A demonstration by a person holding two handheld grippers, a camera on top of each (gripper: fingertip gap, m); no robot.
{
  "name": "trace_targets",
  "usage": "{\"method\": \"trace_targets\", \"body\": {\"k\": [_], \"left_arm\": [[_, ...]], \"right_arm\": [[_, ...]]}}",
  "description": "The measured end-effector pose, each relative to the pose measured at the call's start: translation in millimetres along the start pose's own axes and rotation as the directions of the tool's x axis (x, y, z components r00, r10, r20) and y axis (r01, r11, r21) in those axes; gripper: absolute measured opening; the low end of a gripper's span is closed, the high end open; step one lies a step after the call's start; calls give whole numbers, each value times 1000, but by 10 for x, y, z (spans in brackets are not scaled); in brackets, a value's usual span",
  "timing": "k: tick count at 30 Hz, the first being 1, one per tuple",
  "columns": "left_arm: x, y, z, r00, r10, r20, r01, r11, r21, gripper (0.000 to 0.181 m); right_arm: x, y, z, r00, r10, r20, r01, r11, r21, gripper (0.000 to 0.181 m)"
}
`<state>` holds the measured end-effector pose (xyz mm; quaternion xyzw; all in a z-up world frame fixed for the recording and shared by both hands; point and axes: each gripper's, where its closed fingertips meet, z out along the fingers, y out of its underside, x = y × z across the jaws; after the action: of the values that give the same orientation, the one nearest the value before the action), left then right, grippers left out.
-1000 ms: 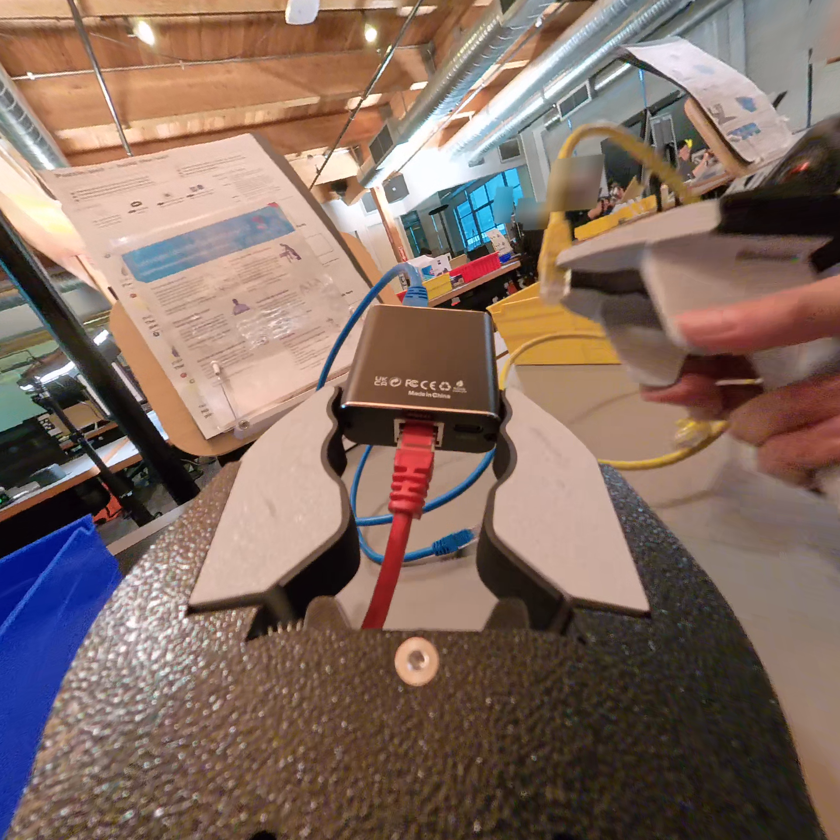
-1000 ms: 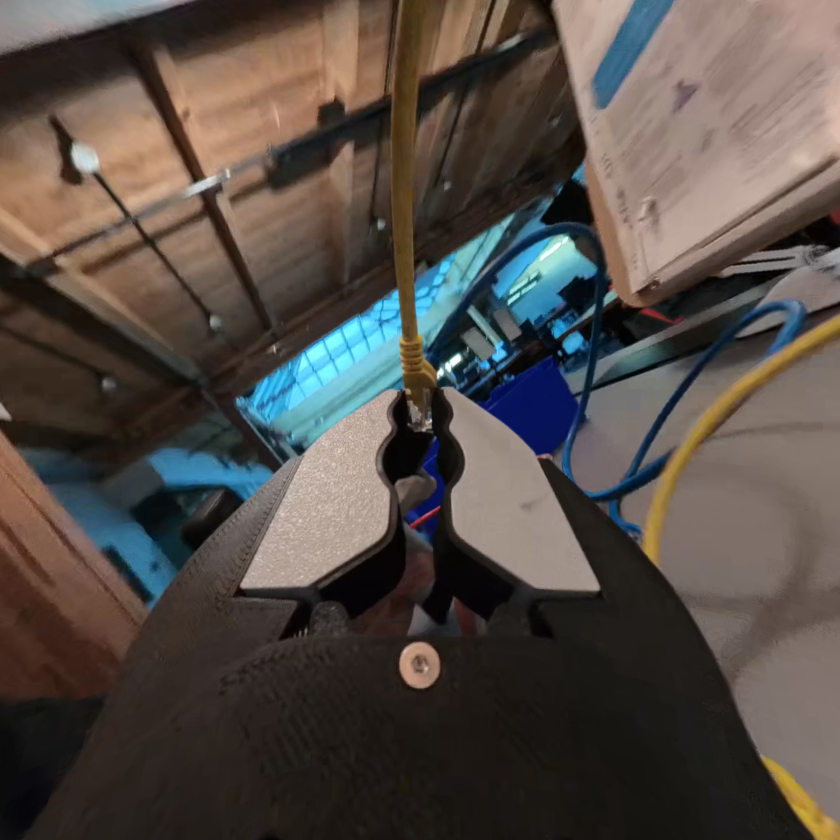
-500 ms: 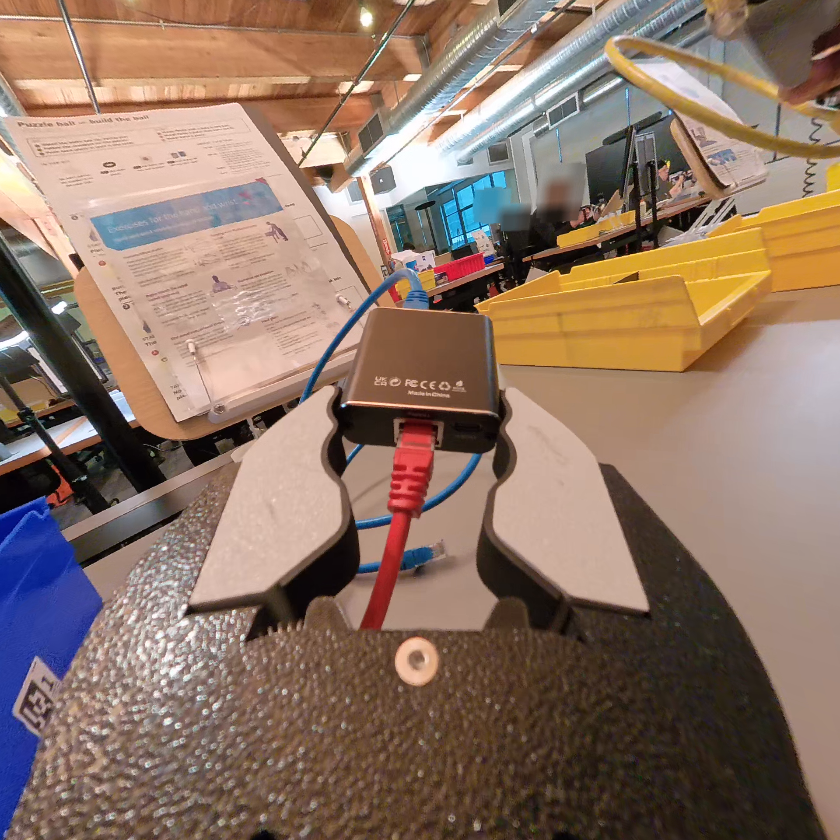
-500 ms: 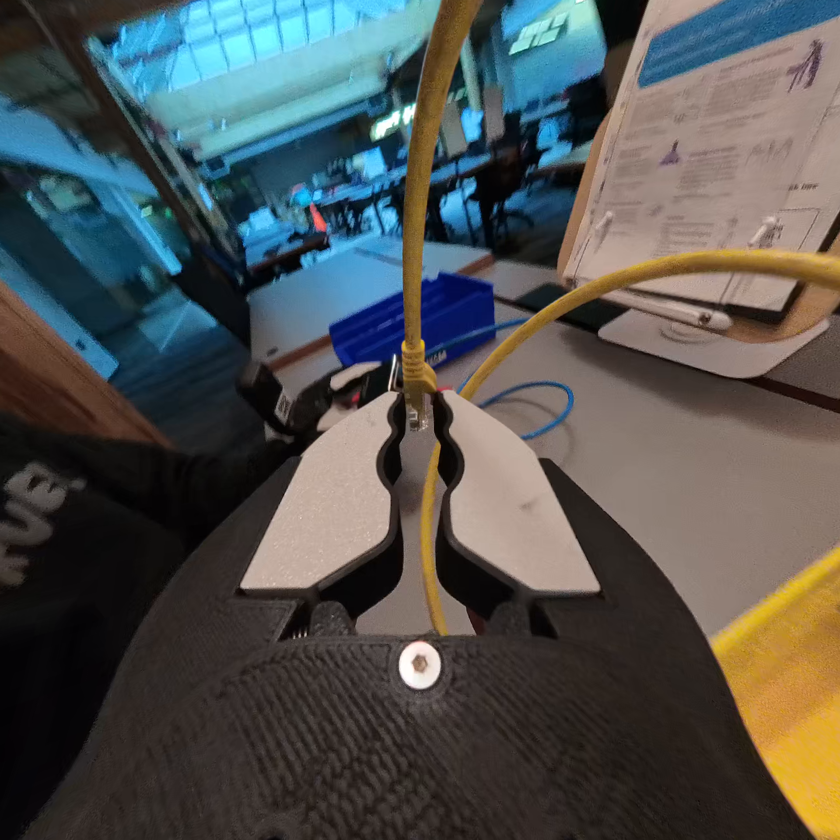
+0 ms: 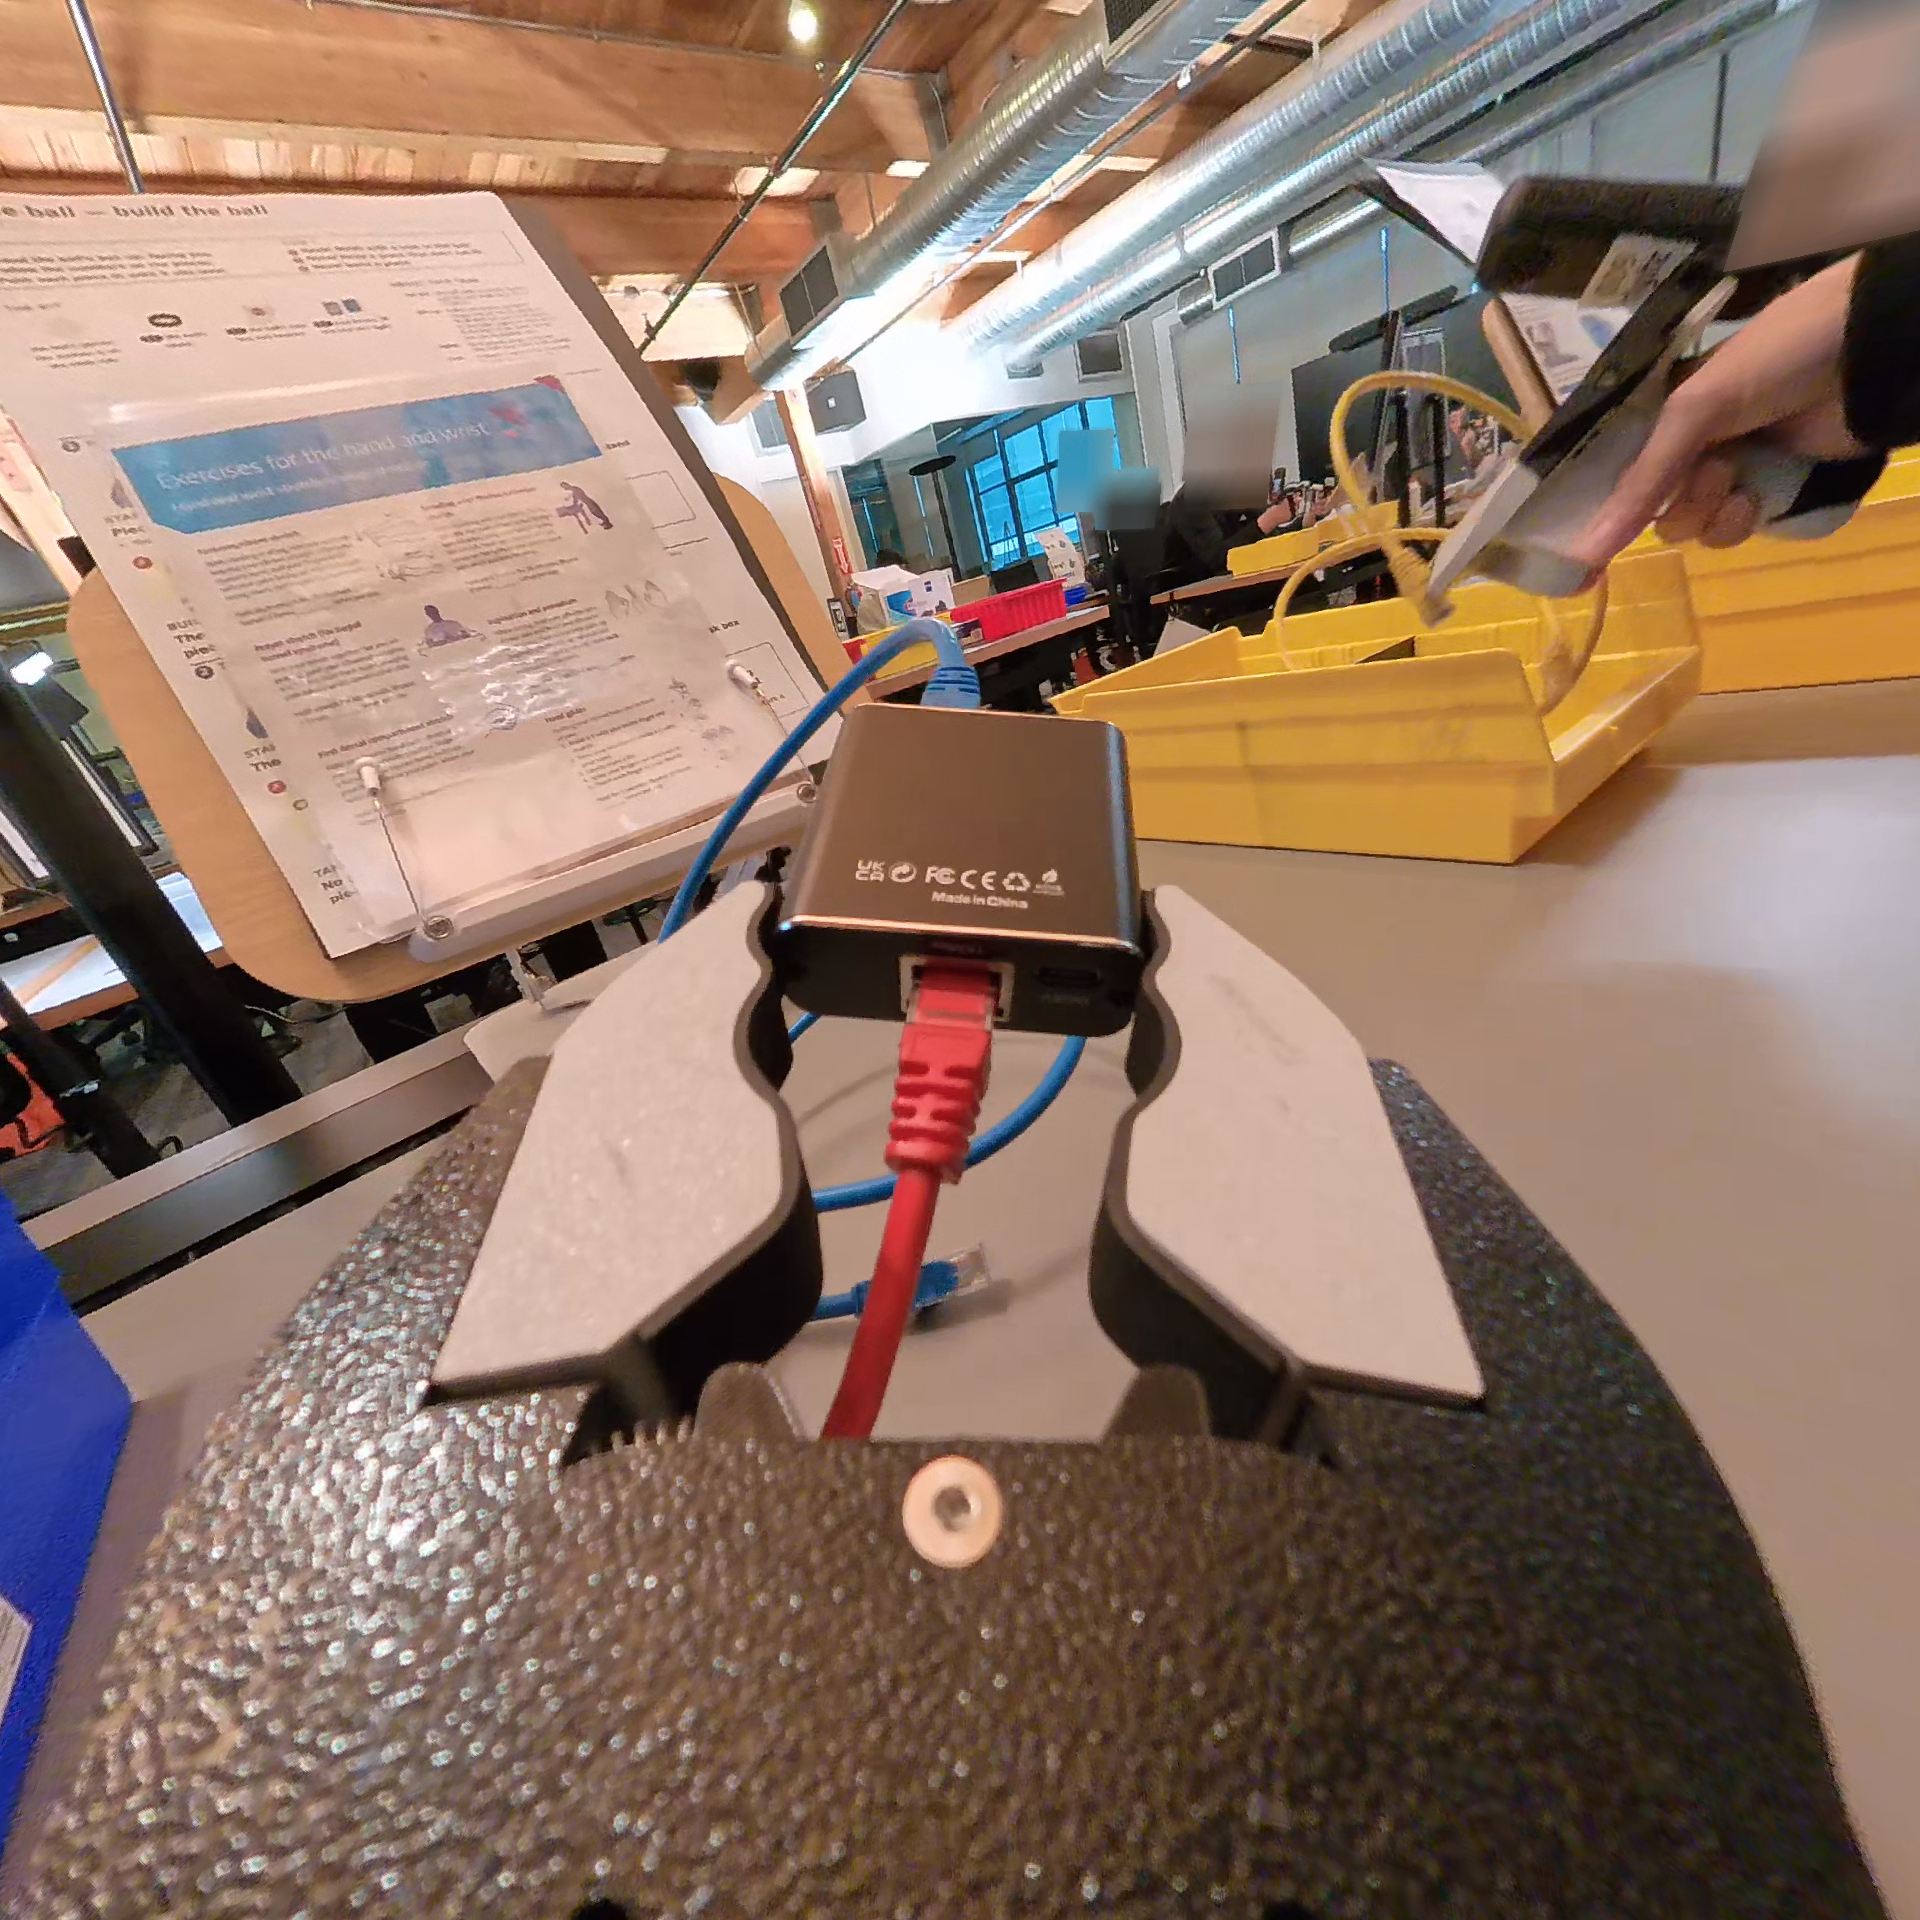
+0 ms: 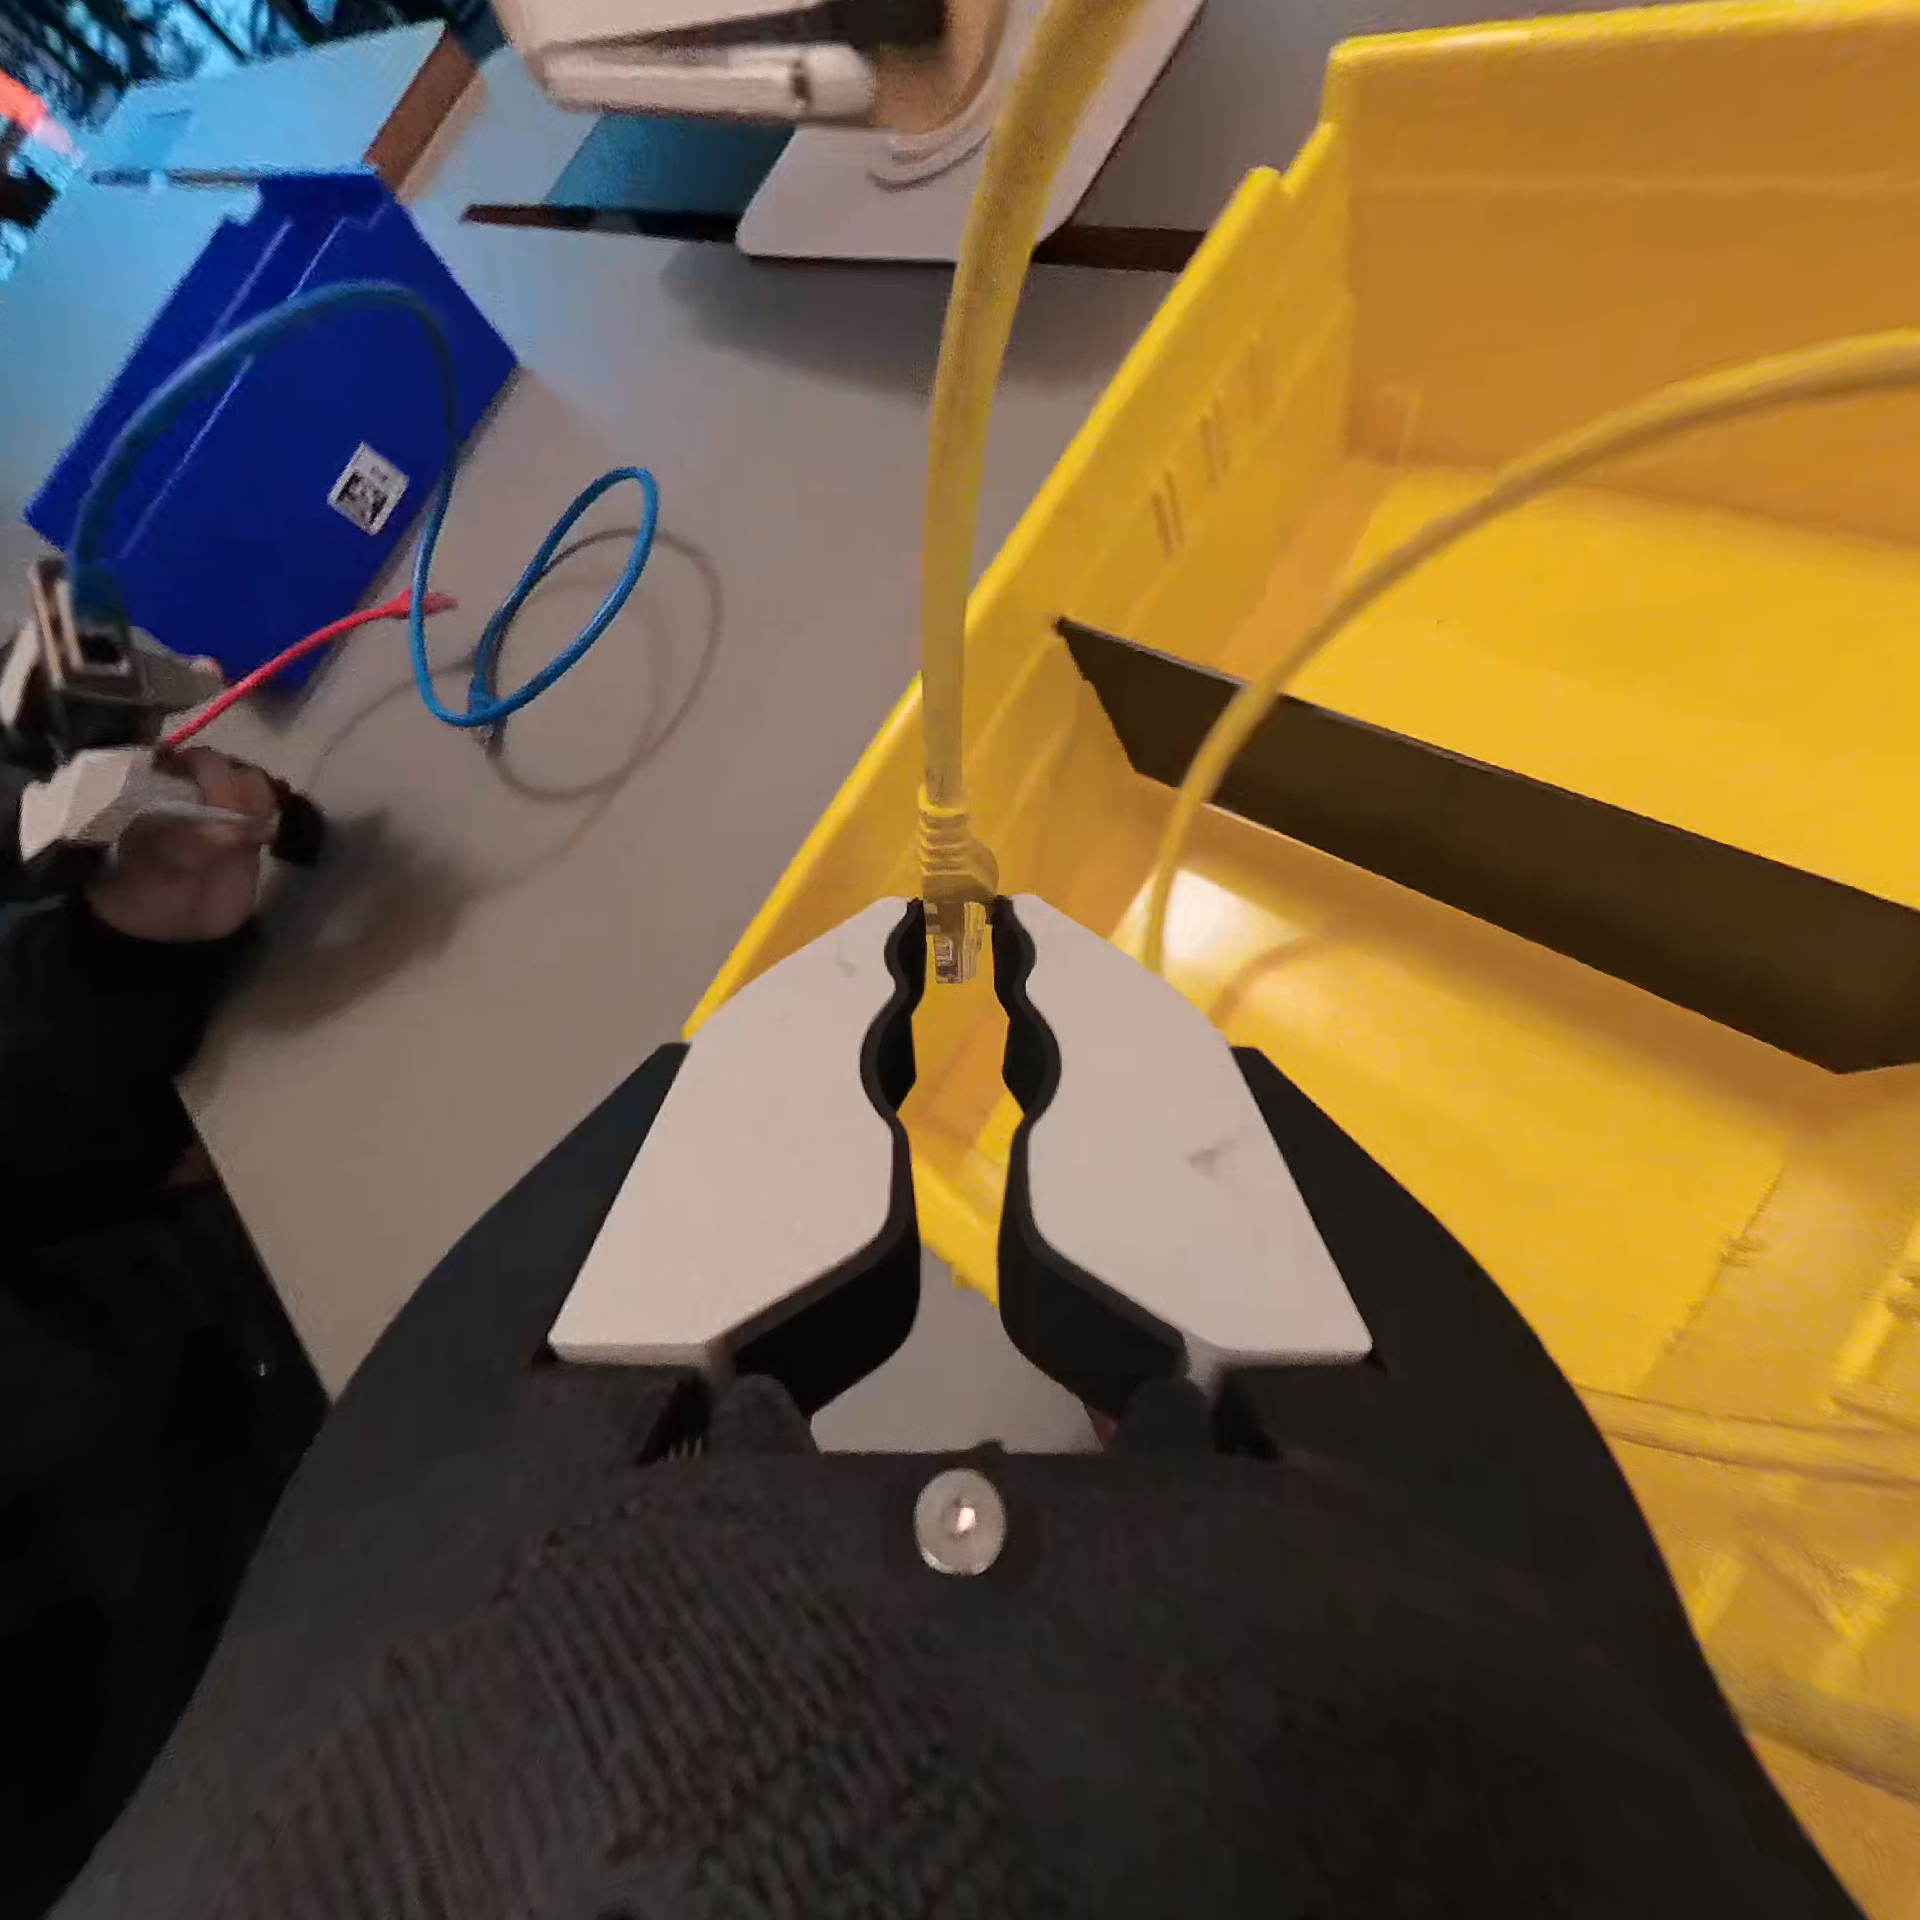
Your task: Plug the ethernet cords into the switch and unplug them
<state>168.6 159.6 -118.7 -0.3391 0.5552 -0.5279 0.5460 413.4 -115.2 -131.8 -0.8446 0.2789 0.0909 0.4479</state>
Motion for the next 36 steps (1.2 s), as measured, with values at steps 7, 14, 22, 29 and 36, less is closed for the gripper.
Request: {"method": "trace_targets", "body": {"k": [7,14,22,29,36], "left_arm": [[25,13,-2,1000,-1,-22,1,1000,-7,63],[29,25,6,999,-13,-31,12,1000,-13,63],[61,32,3,999,-7,-46,6,1000,-16,63],[214,-1,13,991,-12,-132,13,1000,3,63],[480,-54,-13,956,-1,-293,12,999,37,63]], "right_arm": [[425,164,254,969,229,-92,-225,973,56,13],[513,685,142,956,-168,-241,58,912,-407,27],[63,352,60,896,-337,-289,215,899,-382,59],[-2030,229,559,939,-209,272,169,972,164,61],[-2869,410,1239,734,73,675,-335,904,266,56]]}}
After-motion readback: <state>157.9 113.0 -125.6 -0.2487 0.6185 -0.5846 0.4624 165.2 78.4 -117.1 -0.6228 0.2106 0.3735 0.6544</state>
